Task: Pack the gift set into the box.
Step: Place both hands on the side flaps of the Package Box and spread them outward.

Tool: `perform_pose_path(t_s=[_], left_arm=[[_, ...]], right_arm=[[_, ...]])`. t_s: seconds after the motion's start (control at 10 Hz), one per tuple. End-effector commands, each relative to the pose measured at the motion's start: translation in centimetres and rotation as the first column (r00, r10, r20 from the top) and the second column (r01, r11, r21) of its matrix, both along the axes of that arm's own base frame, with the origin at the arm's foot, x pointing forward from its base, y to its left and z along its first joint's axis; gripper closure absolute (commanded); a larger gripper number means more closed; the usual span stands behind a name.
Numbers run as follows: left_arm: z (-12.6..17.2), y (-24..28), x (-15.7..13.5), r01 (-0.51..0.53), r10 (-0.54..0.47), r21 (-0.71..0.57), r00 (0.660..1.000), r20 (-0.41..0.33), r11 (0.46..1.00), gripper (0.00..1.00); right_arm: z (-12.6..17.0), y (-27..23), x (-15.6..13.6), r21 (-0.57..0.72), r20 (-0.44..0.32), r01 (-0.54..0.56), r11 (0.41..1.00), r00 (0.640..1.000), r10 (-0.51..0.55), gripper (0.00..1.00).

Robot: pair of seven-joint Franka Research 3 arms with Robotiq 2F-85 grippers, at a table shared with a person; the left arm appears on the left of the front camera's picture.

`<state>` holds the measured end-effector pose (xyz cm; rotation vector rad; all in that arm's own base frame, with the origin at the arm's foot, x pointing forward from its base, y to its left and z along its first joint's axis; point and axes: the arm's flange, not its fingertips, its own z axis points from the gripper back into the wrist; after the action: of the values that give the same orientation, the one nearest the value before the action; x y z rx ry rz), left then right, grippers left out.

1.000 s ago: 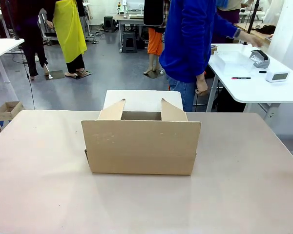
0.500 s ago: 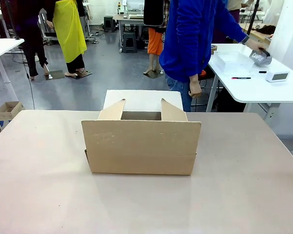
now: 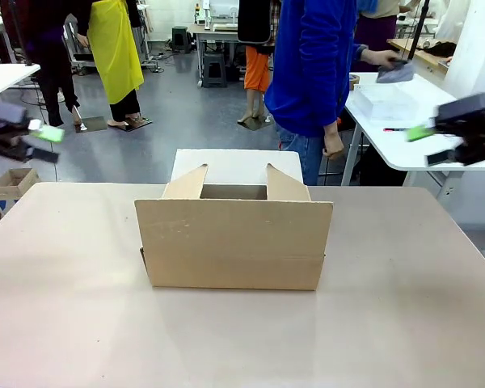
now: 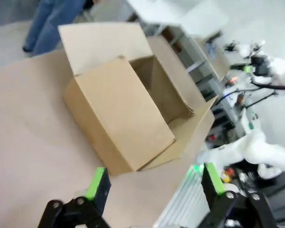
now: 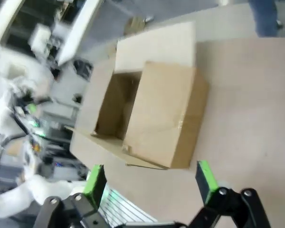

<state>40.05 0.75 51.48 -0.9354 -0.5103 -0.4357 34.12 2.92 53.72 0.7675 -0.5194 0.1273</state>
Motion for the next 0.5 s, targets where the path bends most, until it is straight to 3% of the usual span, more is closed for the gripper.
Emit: perform_pose_path(t_s=[0.0,0.1,0.2,0.3,0.4], left_arm=[[0.8,-2.8,1.8,0.011,-0.012,0.138,1.000,0.004,0.990,0.00],[1.0,-4.3,2.0,0.051,-0.051,0.161,0.999,-0.006,0.986,0.00],[0.3,-3.3,0.8,0.128,-0.127,0.159,0.992,-0.015,0.979,0.00],[1.6,-5.0,1.5,0.038,-0.041,0.122,0.999,0.021,0.992,0.00],[1.6,-5.0,1.5,0.038,-0.041,0.122,0.999,0.021,0.992,0.00]], right_arm=[[-1.3,4.9,0.0,-0.136,0.057,-0.046,0.990,0.997,0.054,0.00],[-1.0,5.9,-0.5,-0.118,0.117,-0.093,0.989,0.987,0.107,0.00],[-0.5,3.2,-0.7,-0.174,0.159,0.053,0.983,0.987,-0.025,0.00],[0.1,6.7,-0.7,-0.111,0.066,-0.090,0.990,0.993,0.098,0.00],[0.1,6.7,-0.7,-0.111,0.066,-0.090,0.990,0.993,0.098,0.00]])
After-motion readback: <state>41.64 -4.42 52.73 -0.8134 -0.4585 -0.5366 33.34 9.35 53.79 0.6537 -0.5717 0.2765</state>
